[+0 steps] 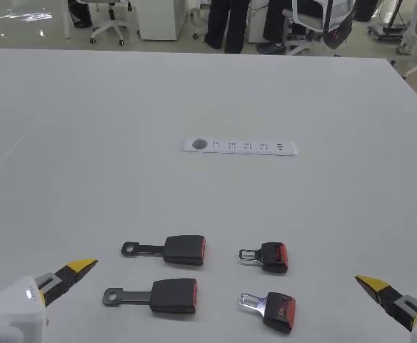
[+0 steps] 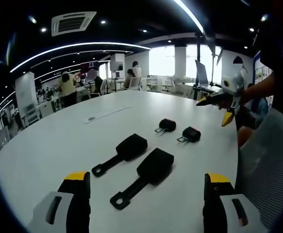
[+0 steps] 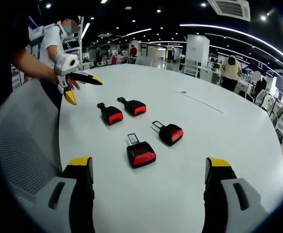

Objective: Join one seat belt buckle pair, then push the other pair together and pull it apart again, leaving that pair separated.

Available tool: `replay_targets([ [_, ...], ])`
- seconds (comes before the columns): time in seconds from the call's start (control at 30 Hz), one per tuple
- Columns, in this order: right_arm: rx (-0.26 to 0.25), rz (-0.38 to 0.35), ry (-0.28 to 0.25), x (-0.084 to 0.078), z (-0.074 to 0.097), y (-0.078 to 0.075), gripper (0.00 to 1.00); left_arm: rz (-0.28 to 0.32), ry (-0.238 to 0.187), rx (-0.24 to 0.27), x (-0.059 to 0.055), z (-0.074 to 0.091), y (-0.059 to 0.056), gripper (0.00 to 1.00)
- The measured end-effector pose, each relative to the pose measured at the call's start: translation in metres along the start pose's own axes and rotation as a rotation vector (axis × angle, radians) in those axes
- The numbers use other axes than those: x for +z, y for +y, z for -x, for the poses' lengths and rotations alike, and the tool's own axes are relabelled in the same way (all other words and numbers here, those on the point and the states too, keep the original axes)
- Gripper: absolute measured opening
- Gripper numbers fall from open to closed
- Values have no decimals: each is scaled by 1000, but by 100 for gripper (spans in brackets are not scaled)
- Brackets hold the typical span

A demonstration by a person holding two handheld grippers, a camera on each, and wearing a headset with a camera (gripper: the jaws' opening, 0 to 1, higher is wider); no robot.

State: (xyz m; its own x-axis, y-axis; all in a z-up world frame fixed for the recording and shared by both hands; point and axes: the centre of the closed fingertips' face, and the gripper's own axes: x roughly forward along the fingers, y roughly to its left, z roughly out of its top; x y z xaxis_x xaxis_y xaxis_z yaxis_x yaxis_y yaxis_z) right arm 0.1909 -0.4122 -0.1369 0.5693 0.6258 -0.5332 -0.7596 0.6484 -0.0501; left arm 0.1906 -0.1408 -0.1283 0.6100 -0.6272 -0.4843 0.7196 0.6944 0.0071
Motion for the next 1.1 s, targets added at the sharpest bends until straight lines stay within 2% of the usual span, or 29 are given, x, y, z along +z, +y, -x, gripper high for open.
replay_targets([
  [0.23, 6, 10, 11, -1, -1, 0, 94, -9, 15, -17, 0, -4, 0, 97],
  [0.37, 15, 31, 23, -2, -2, 0, 90, -21, 26, -27, 0, -8, 1, 96],
  [0.6, 33, 75, 45, -6, -7, -3, 85, -61, 67, -61, -2, -17, -1, 93],
  [0.8, 56, 122, 72, -11, -14, -1, 77, -100, 96, -98, -5, -27, -3, 86],
  [1.1, 96, 162, 102, -15, -24, 2, 66, -144, 137, -146, -10, -42, 0, 76],
])
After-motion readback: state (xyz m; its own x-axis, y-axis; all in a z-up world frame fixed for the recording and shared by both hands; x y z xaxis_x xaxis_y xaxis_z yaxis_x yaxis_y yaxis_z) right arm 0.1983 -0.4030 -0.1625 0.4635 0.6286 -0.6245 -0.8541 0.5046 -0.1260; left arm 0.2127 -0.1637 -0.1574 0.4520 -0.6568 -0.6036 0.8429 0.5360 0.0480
